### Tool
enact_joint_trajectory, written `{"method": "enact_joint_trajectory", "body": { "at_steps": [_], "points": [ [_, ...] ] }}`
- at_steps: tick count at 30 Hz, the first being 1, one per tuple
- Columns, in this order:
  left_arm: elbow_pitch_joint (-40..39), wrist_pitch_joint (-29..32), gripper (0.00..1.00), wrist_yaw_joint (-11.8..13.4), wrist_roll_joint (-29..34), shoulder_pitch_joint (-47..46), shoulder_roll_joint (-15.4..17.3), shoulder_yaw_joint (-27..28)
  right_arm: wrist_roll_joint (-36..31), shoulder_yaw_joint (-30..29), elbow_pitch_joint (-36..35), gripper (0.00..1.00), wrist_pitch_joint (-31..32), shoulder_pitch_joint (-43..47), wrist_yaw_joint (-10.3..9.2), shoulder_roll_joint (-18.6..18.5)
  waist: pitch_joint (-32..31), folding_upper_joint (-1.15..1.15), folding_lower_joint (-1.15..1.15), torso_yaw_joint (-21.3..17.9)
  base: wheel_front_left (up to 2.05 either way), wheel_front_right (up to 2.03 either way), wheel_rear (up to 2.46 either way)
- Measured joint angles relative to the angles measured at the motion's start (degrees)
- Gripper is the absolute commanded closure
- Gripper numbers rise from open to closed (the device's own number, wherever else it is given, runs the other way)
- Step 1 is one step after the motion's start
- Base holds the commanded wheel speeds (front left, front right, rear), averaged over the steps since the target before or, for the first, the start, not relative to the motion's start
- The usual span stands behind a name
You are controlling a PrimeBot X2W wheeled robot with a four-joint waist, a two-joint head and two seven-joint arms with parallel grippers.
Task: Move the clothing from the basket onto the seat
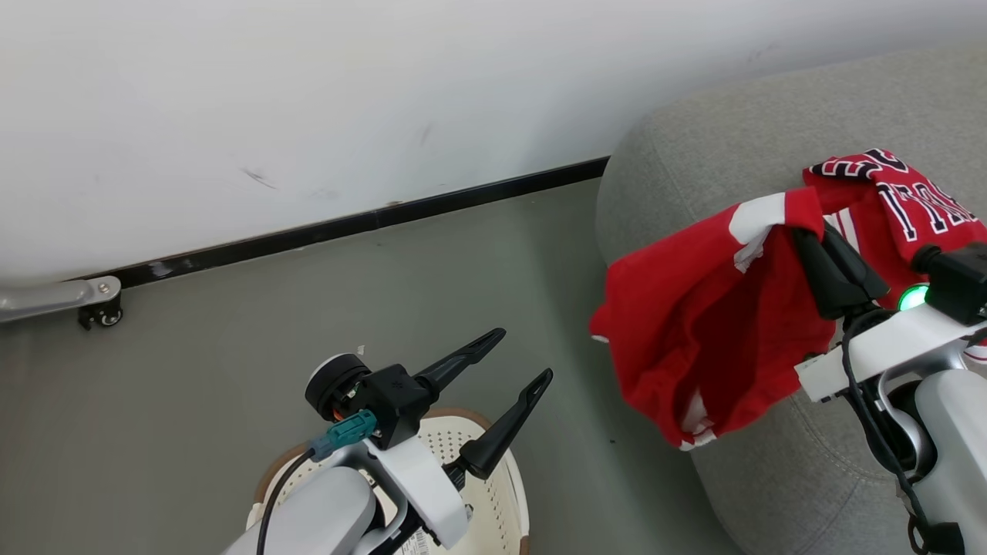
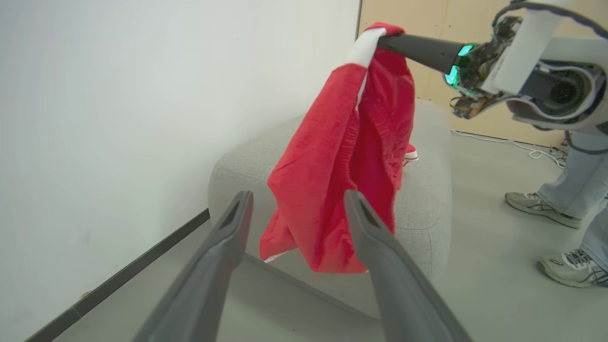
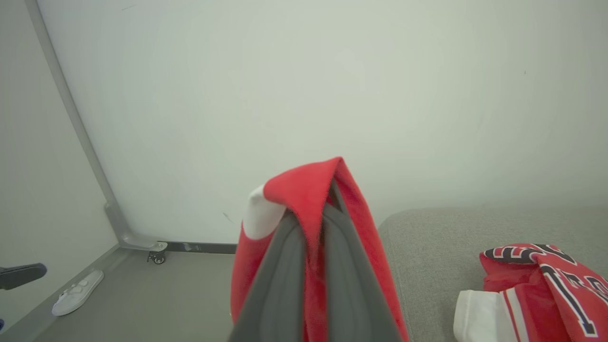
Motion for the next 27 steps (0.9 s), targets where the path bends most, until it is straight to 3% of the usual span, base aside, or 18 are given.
{"method": "enact_joint_trajectory", "body": {
  "at_steps": [14,27],
  "points": [
    [0.0,-0.1,0.0,0.0,0.0,0.1,0.3,0.0,-0.9,-1.1,-2.3,1.0,0.0,1.4,0.0,0.5,0.4,0.0,0.0,-4.6,0.0,0.0,0.0],
    [-0.7,-0.1,0.0,0.1,0.0,1.1,0.5,0.5,-1.8,-2.8,-3.5,1.0,0.0,1.3,0.0,0.7,1.3,0.0,0.0,-6.5,0.0,0.0,0.0]
  ]
}}
